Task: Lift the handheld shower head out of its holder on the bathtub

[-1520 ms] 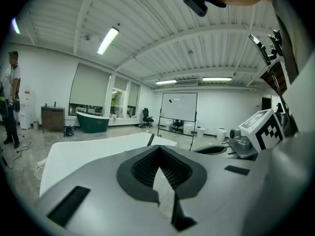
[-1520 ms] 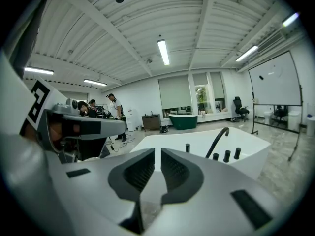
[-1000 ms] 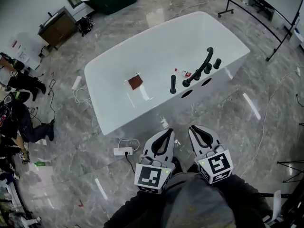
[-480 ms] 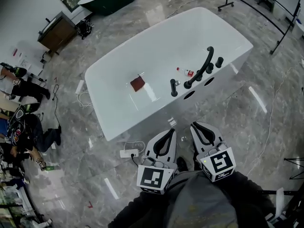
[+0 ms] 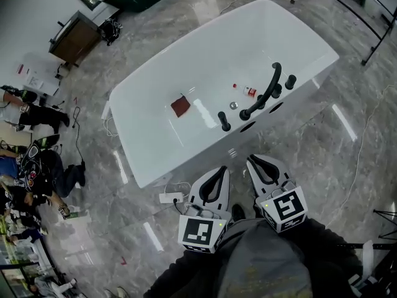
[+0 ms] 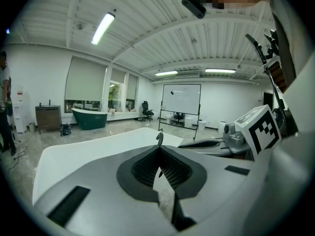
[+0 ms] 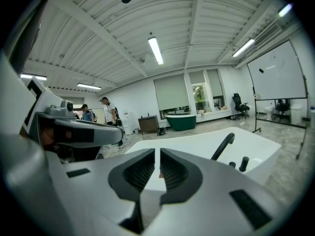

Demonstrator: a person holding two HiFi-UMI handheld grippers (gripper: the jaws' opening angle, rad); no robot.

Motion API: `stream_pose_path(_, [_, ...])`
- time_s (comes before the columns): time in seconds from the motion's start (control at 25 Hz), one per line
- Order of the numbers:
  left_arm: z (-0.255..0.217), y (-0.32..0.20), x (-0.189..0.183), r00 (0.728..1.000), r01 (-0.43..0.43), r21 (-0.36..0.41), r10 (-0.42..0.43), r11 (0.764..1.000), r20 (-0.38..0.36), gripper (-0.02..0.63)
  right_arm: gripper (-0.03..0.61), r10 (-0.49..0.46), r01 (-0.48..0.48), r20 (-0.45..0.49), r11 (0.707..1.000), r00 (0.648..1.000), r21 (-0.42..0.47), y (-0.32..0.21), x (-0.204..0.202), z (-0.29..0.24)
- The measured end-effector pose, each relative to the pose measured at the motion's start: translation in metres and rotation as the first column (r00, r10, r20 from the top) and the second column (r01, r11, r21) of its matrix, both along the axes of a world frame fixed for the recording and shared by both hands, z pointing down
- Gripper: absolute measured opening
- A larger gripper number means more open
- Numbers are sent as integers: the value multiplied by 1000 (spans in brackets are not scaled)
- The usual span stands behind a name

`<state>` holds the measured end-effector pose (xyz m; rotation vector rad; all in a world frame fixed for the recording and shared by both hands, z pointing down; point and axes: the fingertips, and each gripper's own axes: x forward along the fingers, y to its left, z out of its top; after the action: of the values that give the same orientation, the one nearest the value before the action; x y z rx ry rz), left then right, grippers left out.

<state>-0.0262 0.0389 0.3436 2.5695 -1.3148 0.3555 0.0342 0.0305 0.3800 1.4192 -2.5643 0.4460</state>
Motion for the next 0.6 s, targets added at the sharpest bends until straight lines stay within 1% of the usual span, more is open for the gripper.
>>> stream_pose_path(0.36, [-2, -25, 28, 996, 71, -9, -70, 997, 47, 2, 31, -80, 80, 46, 997, 996, 3, -40, 23, -1])
stream_pose_path(0.48, [1, -29, 23, 993, 103, -21, -102, 994, 56, 2, 31, -102, 103, 60, 995, 993, -4, -49, 20, 3])
stream_pose_path(0.6, [0, -35, 12, 989, 137, -12, -136, 990, 66, 2, 31, -120, 120, 65, 993, 991, 4, -60, 13, 3])
